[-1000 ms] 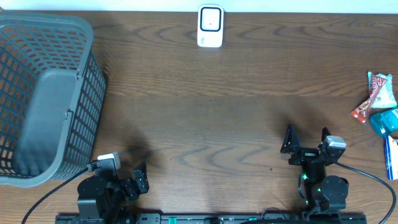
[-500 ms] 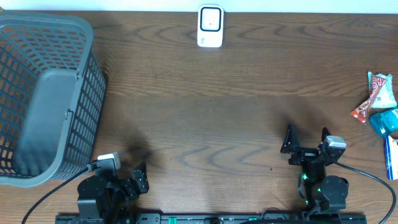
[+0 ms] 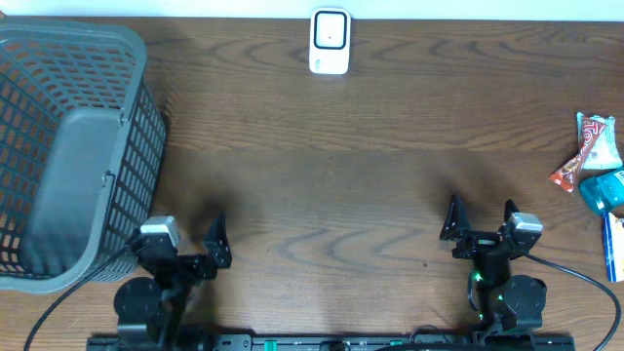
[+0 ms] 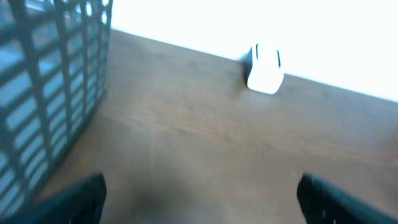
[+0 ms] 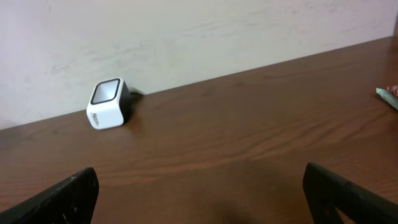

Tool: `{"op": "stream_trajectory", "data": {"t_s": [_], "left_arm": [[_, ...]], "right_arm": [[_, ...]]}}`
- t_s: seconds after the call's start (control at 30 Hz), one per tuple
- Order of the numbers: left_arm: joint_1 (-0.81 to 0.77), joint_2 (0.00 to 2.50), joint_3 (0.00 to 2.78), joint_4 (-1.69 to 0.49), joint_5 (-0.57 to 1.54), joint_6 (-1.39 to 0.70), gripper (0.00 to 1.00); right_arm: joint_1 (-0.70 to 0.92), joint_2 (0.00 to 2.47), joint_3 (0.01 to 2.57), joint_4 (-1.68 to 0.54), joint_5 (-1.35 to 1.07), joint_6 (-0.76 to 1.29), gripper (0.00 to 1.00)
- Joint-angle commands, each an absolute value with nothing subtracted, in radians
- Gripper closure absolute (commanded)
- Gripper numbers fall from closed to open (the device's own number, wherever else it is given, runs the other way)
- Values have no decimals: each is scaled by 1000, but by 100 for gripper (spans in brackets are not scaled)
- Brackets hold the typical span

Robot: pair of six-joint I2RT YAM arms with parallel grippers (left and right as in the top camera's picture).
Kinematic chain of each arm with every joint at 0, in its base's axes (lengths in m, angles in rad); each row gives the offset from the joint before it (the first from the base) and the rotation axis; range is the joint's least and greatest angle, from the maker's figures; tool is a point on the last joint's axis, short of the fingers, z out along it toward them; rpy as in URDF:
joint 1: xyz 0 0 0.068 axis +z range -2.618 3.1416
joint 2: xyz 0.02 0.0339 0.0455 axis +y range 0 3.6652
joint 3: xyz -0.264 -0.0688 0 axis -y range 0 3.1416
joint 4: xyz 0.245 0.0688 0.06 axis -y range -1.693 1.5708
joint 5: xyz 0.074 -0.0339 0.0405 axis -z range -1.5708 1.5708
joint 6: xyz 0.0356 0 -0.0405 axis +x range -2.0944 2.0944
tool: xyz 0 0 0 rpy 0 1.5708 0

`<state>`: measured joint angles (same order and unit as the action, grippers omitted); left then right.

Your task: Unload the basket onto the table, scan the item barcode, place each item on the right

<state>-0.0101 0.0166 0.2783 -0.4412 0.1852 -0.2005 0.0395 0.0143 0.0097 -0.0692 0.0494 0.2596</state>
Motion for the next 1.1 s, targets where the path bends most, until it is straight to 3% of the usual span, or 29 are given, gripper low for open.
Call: {"op": "stream_trajectory", "data": {"t_s": [0.0,0.17,0.37,1.07], "left_arm": [[-15,2,144,-237,190,-163,2],[-15,2,18,-11,190,-53,2],[-30,2,4,-65,106,-21,2],[-39,2,4,-62,104,-15,3]], "right_arm": [[31,6,6,-68,61,269,1],[31,6,6,-68,61,269,1],[31,6,6,-68,61,269,1],[31,6,6,-68,61,269,1]]}}
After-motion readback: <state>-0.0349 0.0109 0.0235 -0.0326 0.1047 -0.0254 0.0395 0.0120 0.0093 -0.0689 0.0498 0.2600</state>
